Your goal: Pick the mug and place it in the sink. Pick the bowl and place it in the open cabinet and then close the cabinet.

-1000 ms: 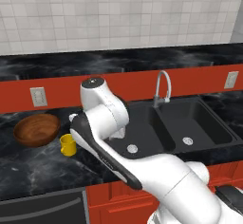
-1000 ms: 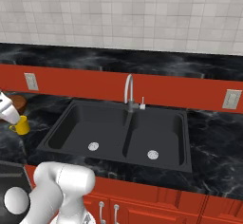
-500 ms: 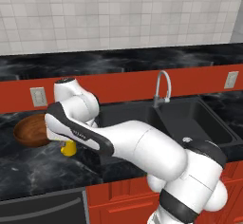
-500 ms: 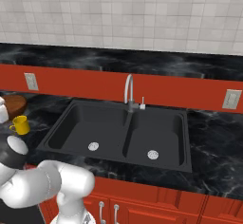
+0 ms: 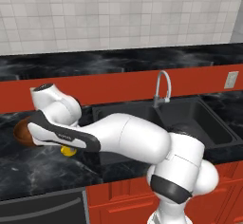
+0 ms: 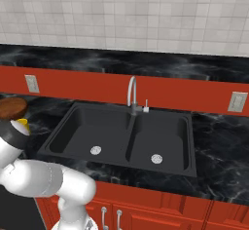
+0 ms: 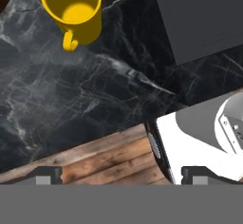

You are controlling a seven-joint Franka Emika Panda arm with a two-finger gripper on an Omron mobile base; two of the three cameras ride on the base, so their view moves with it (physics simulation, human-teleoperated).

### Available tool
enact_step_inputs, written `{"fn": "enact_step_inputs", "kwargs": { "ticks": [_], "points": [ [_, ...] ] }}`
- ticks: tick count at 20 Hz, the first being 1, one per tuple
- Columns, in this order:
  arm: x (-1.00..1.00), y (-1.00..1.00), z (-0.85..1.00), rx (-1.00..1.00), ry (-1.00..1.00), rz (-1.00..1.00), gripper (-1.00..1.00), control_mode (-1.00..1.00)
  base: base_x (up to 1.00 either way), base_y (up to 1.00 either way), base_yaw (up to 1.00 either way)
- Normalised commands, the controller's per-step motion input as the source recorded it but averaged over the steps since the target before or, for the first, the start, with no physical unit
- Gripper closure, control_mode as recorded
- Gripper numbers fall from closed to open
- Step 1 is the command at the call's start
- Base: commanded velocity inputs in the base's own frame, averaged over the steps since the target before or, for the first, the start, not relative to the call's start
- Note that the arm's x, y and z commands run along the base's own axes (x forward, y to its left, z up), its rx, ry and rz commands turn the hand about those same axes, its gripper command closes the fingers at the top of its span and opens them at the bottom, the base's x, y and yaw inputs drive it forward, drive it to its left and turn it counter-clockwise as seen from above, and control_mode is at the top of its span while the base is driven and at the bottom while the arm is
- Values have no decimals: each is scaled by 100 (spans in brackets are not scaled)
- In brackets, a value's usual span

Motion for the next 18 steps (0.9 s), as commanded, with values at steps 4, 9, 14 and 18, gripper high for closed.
{"fn": "enact_step_inputs", "kwargs": {
  "ticks": [4, 9, 14, 18],
  "points": [
    [11, 0, -32, 0, 0, 0, -100, -100, 0, 0, 0],
    [14, 0, -20, 0, 0, 0, -100, -100, 0, 0, 0],
    [7, 0, -11, 0, 0, 0, -100, -100, 0, 0, 0],
    [10, -8, -15, 0, 0, 0, -100, -100, 0, 0, 0]
  ]
}}
